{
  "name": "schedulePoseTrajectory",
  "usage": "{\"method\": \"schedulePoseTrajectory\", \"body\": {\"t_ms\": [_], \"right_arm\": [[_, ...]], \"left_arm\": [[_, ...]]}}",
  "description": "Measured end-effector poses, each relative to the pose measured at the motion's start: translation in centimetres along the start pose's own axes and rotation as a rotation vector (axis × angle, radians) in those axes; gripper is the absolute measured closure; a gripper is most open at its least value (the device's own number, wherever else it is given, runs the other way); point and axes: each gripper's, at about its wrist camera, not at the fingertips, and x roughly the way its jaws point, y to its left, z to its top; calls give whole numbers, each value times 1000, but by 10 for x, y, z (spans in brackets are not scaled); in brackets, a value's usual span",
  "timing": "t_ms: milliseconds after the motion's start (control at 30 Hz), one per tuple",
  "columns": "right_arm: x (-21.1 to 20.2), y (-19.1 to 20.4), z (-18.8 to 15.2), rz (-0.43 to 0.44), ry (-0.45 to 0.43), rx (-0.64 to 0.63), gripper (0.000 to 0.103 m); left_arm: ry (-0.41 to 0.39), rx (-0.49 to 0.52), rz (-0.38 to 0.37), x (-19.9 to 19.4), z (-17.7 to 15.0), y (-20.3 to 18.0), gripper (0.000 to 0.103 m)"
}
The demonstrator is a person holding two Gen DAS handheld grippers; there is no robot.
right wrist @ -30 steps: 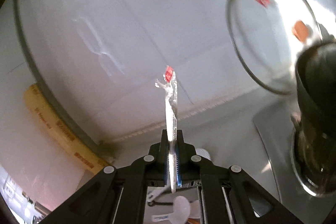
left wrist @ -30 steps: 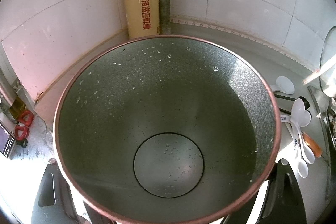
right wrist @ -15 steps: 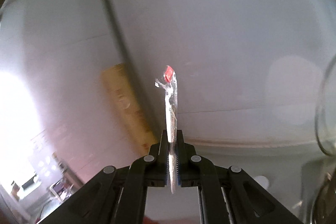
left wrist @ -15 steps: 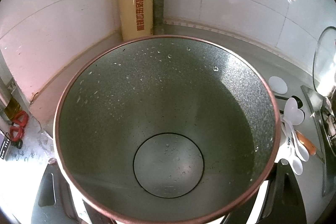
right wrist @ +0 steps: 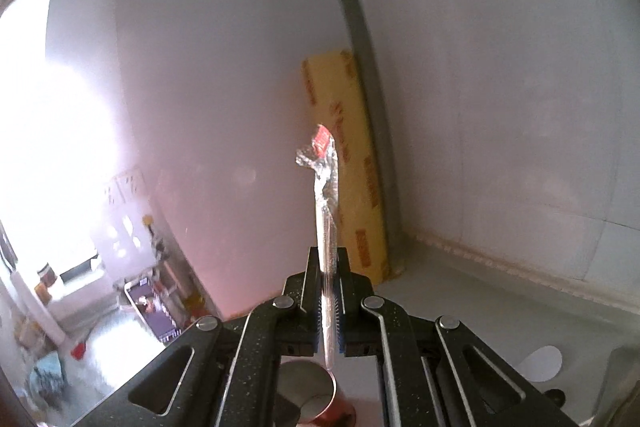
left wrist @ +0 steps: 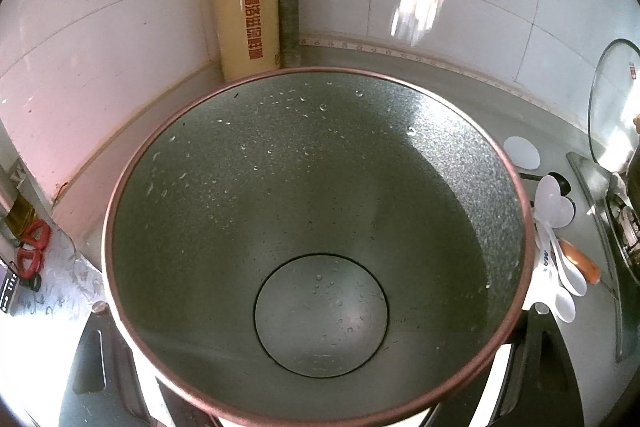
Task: Organize utensils
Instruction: 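Lift the chopsticks and carry them over the red holder with the right gripper, then lower the chopsticks into the red holder and open the right gripper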
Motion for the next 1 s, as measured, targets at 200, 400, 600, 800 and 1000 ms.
{"method": "schedulePoseTrajectory", "body": {"t_ms": [200,400,600,800,1000], "right_arm": [[24,11,-23,18,107,-10,97],[48,20,-41,22,215,-16,94],[68,16,-58,28,292,15,94],[74,14,-64,24,319,15,94],[70,12,-62,24,318,12,87]], "left_arm": [[1,-1,-5,0,1,1,14],[0,0,-4,0,0,1,14],[0,7,-4,0,-1,1,14],[0,8,-3,-1,-2,1,14],[1,3,-6,-3,-3,1,14]]}}
